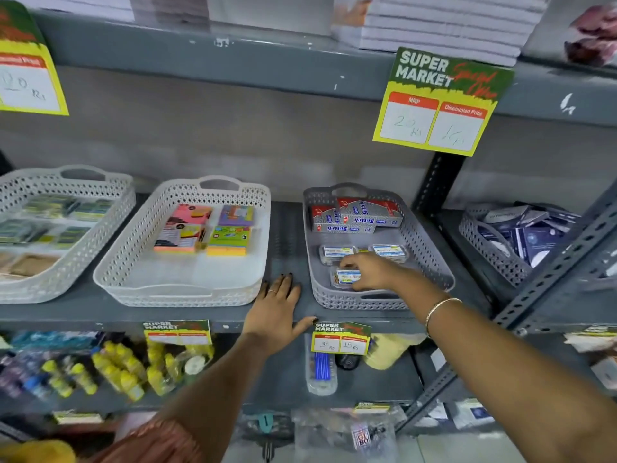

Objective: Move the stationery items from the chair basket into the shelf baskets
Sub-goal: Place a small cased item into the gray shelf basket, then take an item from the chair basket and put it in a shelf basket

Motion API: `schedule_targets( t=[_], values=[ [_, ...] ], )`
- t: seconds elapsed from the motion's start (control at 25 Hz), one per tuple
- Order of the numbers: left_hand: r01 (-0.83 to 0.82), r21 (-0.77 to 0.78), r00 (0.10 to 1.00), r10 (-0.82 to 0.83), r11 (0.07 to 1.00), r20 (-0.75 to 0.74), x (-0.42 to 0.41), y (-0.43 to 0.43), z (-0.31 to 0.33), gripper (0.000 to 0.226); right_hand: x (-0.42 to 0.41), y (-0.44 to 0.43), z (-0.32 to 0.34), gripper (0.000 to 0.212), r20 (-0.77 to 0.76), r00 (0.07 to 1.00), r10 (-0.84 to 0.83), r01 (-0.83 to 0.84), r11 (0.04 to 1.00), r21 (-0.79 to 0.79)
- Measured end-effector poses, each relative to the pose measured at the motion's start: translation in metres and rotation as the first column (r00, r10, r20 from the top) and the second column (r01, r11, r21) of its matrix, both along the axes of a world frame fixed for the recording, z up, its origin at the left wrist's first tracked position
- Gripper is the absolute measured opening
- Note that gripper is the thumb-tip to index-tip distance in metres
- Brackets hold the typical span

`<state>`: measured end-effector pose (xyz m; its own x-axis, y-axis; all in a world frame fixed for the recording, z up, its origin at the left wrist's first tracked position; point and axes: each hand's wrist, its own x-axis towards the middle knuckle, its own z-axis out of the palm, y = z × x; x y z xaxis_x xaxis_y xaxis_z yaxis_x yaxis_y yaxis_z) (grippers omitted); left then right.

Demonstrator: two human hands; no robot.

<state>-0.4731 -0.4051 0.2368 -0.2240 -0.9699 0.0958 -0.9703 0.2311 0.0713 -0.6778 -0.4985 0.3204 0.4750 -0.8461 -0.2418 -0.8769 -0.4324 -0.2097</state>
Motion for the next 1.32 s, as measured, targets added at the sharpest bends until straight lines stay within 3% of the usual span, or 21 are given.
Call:
schedule_targets(
  t=[0.36,0.48,0.64,0.72,0.84,0.92,1.08,1.32],
  values=[
    [0.005,-0.031,0.999,-0.004,1.0,0.043,0.001,0.0,-0.001,0.099,0.004,0.001,0.004,0.049,-0.038,0.999,-0.029,0.031,0.997,0.064],
    [-0.002,-0.016,0.998,0.003,1.0,0.069,0.001,0.001,0.001,0.086,0.008,0.001,0.015,0.053,-0.053,0.998,-0.031,0.033,0.998,0.051],
    [0.03,0.006,0.999,-0.03,1.0,0.043,0.006,0.008,0.007,0.066,0.039,0.007,0.048,0.044,0.125,0.992,-0.029,0.042,0.993,-0.106],
    [0.16,-0.056,0.987,-0.158,0.986,0.037,0.019,0.021,0.01,0.058,0.07,0.009,0.065,0.039,0.22,0.974,0.058,-0.01,0.976,-0.216],
    [0.285,-0.147,0.952,-0.262,0.947,0.159,0.064,0.058,-0.001,0.054,0.138,0.015,0.081,0.037,0.293,0.924,0.247,-0.136,0.926,-0.352],
    [0.214,-0.15,0.96,-0.179,0.965,0.215,0.108,0.087,-0.009,0.055,0.192,0.025,0.089,0.039,0.321,0.882,0.345,-0.204,0.894,-0.4],
    [-0.089,-0.113,0.983,0.106,0.99,0.148,0.21,0.149,-0.019,0.06,0.304,0.058,0.087,0.038,0.322,0.813,0.486,-0.327,0.837,-0.439],
    [-0.488,0.01,0.872,0.487,0.873,0.052,0.372,0.267,-0.052,0.066,0.487,0.131,0.051,0.037,0.294,0.698,0.653,-0.527,0.746,-0.407]
  ],
)
